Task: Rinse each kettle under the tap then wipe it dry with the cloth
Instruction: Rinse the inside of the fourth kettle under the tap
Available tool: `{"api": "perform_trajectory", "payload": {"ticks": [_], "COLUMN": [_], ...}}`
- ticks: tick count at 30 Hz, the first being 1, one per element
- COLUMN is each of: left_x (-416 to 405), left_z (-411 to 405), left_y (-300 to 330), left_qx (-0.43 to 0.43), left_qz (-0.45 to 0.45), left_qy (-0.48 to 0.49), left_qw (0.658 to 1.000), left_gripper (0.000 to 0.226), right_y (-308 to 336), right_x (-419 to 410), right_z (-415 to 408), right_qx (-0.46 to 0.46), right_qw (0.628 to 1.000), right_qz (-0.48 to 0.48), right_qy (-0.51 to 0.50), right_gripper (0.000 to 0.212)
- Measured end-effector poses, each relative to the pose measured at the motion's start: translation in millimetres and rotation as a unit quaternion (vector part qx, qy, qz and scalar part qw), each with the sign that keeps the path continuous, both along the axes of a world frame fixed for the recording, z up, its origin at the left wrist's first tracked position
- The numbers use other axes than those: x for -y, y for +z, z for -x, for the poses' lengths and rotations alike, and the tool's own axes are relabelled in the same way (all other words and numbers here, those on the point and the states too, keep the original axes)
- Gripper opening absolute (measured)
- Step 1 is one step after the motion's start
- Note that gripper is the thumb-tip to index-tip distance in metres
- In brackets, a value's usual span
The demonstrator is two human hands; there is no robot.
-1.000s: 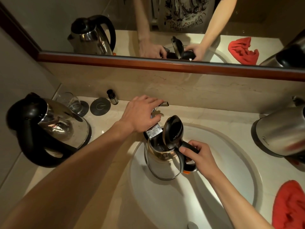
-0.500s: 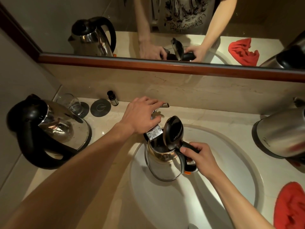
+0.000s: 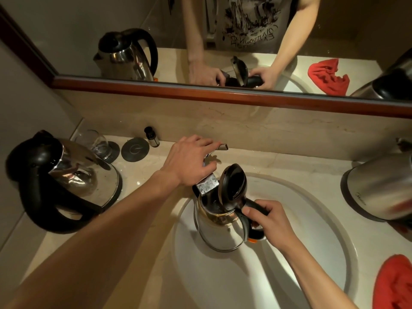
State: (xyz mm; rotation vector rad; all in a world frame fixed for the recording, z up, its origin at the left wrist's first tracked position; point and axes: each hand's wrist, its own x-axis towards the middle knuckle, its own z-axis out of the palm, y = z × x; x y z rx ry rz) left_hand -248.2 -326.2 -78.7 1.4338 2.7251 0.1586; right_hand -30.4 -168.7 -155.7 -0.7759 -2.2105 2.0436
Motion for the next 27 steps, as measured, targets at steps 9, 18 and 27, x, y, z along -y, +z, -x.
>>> {"api": "perform_trajectory", "payload": {"ticks": [9, 18, 27], "left_x": [-0.2, -1.1, 0.0], "left_z": [-0.3, 0.8, 1.1], "left_y": [0.3, 0.3, 0.1], "left_qx": [-0.002, -0.005, -0.007], "left_qz": [0.007, 0.011, 0.01], "left_qy": [0.001, 0.0, 0.0], "left_qw": [1.0, 1.0, 1.0], "left_gripper": [0.065, 0.065, 0.065], "right_y": [5.6, 7.9, 5.8], "right_x": [1.2, 2.7, 3.3], "right_z": [2.6, 4.1, 3.0], "right_qx": [0.007, 0.006, 0.005], "right_qw": [1.0, 1.0, 1.0], "right_qz": [-0.008, -0.02, -0.009], "right_qy": [0.001, 0.006, 0.006], "right_gripper": [0.068, 0.067, 0.066]}}
